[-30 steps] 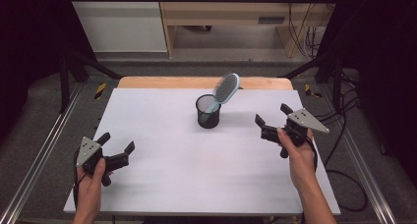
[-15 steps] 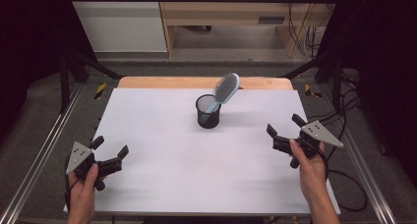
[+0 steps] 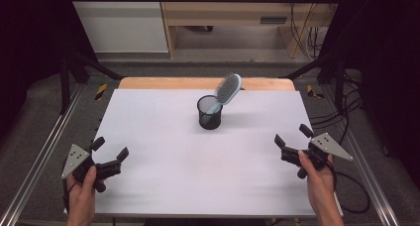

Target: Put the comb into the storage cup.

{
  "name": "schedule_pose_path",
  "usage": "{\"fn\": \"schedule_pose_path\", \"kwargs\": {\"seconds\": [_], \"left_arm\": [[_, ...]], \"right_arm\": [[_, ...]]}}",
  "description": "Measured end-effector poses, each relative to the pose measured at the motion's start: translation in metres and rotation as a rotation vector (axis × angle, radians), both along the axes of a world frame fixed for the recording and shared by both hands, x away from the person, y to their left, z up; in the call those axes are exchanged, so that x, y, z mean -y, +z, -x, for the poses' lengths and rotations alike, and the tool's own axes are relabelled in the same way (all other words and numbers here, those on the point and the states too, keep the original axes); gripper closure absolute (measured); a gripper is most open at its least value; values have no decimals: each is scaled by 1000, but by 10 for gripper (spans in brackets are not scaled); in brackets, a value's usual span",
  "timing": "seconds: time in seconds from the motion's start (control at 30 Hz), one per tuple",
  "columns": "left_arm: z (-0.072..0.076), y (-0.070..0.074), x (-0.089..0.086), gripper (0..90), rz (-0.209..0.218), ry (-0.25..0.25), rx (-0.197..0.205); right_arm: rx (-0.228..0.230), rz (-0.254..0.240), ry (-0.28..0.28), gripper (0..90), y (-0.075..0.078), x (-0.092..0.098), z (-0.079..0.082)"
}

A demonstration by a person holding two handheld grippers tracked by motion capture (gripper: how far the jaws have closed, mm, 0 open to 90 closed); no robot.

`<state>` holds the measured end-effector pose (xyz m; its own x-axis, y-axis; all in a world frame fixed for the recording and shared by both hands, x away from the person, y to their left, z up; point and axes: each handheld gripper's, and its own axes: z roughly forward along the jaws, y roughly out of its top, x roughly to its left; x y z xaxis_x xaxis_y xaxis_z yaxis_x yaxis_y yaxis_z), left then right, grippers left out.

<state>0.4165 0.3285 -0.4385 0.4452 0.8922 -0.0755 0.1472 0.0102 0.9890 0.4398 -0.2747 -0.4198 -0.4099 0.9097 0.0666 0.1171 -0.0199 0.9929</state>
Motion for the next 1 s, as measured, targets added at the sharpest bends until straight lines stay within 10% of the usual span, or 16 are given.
{"fn": "schedule_pose_path", "kwargs": {"seconds": [1.0], "left_arm": [[15,2,10,21,-6,-52,17]], "right_arm": [[13,25,29,32,-25,11,17]]}}
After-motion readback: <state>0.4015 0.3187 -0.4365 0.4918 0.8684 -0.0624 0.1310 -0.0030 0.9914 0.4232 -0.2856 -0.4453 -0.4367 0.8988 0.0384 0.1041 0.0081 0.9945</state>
